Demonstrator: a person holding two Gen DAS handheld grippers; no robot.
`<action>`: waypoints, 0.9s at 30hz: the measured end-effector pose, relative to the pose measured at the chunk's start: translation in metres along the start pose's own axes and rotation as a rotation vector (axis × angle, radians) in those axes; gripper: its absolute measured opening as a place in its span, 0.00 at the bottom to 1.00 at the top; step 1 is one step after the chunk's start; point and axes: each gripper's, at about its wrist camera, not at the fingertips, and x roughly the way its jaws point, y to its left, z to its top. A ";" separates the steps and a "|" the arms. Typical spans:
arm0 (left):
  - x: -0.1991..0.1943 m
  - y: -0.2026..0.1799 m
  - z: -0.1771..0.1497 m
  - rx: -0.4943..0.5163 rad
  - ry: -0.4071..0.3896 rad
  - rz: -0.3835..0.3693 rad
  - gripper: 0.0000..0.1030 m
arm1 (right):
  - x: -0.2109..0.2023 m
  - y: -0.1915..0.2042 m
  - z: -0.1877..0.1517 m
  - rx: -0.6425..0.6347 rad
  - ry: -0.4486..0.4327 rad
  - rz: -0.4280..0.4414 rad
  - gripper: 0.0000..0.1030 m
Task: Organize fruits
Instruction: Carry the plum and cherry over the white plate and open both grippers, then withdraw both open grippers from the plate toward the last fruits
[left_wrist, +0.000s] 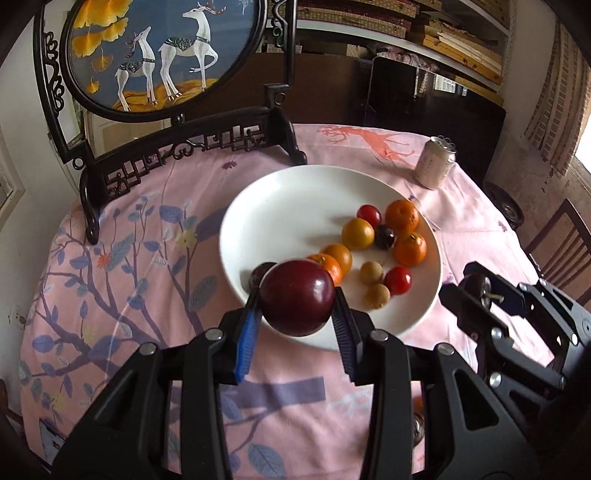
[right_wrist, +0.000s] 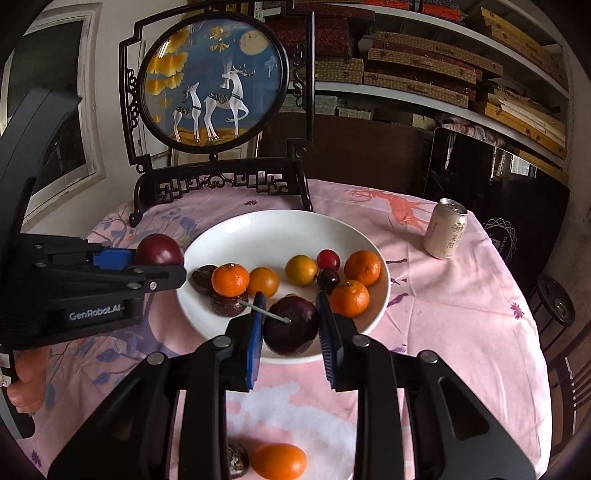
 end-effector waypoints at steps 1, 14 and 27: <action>0.005 0.001 0.007 -0.006 0.004 0.006 0.37 | 0.006 0.002 0.002 -0.005 0.007 0.011 0.27; 0.080 0.007 0.037 -0.048 0.097 0.060 0.39 | 0.063 0.015 0.006 0.015 0.123 0.082 0.27; 0.032 0.013 0.022 -0.081 -0.016 0.061 0.80 | 0.038 -0.007 -0.008 0.137 0.149 0.129 0.49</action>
